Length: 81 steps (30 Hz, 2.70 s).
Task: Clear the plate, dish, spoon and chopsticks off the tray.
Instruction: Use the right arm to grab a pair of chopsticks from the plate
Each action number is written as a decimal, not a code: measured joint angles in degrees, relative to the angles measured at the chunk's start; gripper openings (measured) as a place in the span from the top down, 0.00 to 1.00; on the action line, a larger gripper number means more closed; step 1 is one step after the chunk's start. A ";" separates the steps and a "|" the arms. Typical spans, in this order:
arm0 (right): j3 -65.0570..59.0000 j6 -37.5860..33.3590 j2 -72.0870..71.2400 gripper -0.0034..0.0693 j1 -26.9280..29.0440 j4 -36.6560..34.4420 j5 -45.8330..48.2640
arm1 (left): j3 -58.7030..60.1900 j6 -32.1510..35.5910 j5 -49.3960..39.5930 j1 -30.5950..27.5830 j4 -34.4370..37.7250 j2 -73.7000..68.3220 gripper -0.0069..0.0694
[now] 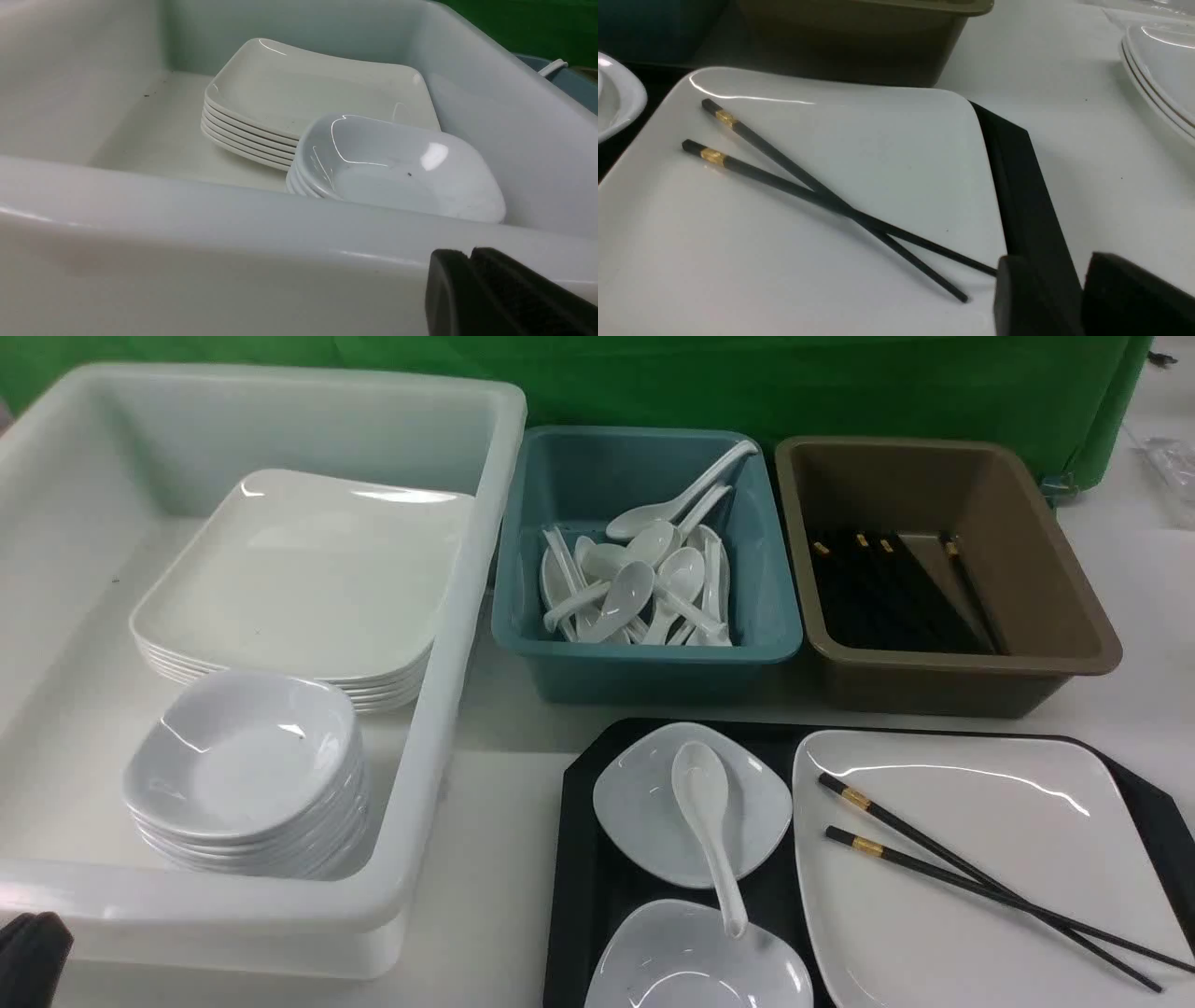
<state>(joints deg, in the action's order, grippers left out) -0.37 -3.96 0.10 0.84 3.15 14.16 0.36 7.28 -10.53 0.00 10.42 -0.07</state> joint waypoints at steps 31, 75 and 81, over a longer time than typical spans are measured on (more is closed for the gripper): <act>0.00 -0.32 0.00 0.62 0.00 0.00 -1.77 | 0.00 -27.84 40.47 0.00 14.92 0.00 0.89; 46.06 -1.98 68.69 0.49 -26.88 -2.35 22.48 | -59.96 -9.30 -49.80 31.40 0.75 -67.83 0.91; 50.14 -0.61 84.03 0.19 -26.87 3.62 20.67 | -59.96 -9.40 -49.19 32.28 1.46 -68.02 0.91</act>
<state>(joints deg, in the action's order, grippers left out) 49.77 -4.56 84.13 -26.03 6.77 34.82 -59.59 -2.12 -59.72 32.28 11.88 -68.09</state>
